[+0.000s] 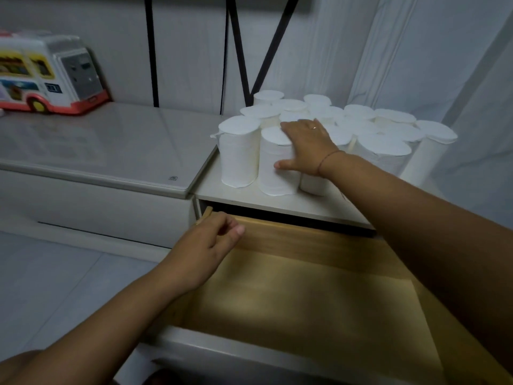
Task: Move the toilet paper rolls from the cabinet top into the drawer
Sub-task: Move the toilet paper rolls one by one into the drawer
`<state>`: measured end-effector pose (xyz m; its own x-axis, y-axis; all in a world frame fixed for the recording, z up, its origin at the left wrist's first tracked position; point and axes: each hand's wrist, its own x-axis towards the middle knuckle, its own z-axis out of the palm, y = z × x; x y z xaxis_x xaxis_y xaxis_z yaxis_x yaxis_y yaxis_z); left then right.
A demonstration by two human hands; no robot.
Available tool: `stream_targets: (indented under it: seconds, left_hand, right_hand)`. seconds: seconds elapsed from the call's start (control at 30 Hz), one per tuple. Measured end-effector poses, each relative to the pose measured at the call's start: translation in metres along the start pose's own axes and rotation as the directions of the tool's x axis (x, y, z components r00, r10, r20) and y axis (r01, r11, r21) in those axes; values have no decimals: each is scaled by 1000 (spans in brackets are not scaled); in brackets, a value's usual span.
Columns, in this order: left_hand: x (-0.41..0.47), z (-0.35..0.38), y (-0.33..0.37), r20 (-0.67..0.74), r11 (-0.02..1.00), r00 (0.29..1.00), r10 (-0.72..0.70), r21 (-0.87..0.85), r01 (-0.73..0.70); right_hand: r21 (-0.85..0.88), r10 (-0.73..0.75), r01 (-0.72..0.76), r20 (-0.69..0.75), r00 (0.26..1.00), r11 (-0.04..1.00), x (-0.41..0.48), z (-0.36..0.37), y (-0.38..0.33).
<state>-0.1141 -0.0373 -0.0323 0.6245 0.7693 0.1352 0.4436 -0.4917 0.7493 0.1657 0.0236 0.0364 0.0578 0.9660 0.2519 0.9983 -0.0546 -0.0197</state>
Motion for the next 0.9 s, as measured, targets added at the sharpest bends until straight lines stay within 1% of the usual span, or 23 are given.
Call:
stream_targets:
  seconds: [0.07,0.2,0.3,0.47,0.57,0.7,0.73,0.8,0.9]
  left_hand:
    - [5,-4,-4,2,1000,1000,-15,14,15]
    - [13,-9,-8,8,999,1000,-10,52,9]
    - [17,-9,-8,25,997,1000,3,73,-4]
    - [24,-6,-9,35,993,999,-7,119,3]
    - [27,-5,-15,28,986,999,-30,164,25]
    - [31,-4,-28,35,955,994,-100,282,86]
    - [32,-5,-33,46,940,991,-122,326,101]
    - [33,-9,-44,84,919,983,-161,376,119]
    - [31,-13,-58,151,918,970,-192,378,123]
  right_hand:
    - [-9,-12,13,33,999,1000,10,0,2]
    - [-19,-37,38,49,998,999,18,2,2]
    - [-30,-44,45,35,998,999,17,2,-1]
    - [-119,-41,42,14,999,992,1,-15,-16]
    - [-51,-49,47,-41,998,998,-24,-20,-33]
    - [155,-69,88,-123,990,984,-69,-15,-60]
    - [205,-76,98,-113,991,974,-79,-11,-66]
    - [271,-91,101,-50,995,957,-92,2,-75]
    - [284,-82,55,85,993,957,-96,37,-87]
